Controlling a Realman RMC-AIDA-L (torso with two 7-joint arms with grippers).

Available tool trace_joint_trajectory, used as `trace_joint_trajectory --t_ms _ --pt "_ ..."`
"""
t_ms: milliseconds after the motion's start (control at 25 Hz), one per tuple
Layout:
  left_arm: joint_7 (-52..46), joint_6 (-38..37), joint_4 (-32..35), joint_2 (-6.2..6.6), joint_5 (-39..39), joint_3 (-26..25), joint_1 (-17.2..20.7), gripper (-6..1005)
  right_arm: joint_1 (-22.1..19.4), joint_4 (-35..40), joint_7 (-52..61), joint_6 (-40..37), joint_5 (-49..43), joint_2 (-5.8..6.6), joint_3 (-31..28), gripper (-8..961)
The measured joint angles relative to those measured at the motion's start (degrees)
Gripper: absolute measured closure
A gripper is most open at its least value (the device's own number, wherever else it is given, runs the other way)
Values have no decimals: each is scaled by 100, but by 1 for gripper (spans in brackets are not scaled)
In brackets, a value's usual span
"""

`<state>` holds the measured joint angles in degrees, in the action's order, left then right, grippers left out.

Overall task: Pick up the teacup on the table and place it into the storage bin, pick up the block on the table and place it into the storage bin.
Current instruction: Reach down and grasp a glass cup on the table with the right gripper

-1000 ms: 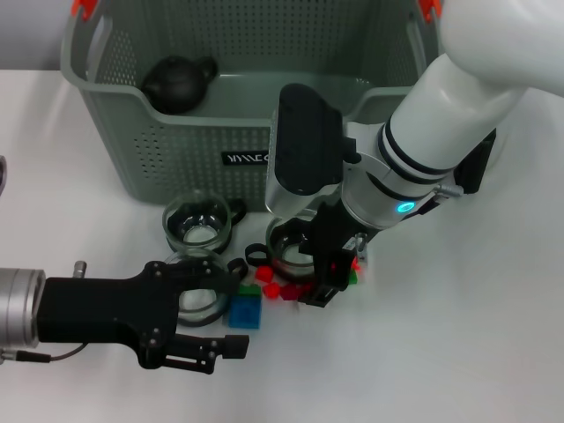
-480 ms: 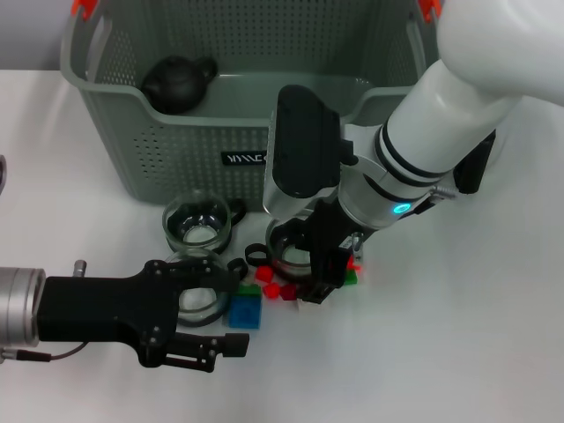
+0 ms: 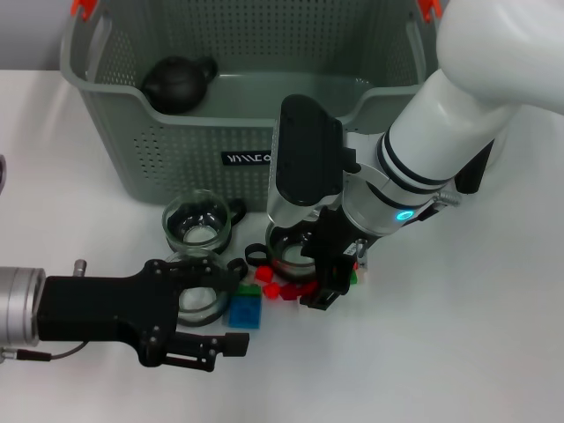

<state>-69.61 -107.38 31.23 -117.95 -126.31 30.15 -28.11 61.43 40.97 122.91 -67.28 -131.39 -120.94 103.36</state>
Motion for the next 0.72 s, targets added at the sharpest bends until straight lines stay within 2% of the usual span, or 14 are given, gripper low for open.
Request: trace_joint_trajectory --t_ms 240,640,720 --pt "0 -3 -20 8 1 0 -19 248 0 -1 2 -20 0 0 4 230" --pt "0 5 -19 9 1 0 -16 250 0 -10 12 91 -1 -1 104 657" --pt "0 6 -6 6 1 -2 -4 251 0 -10 23 107 -1 -6 125 695"
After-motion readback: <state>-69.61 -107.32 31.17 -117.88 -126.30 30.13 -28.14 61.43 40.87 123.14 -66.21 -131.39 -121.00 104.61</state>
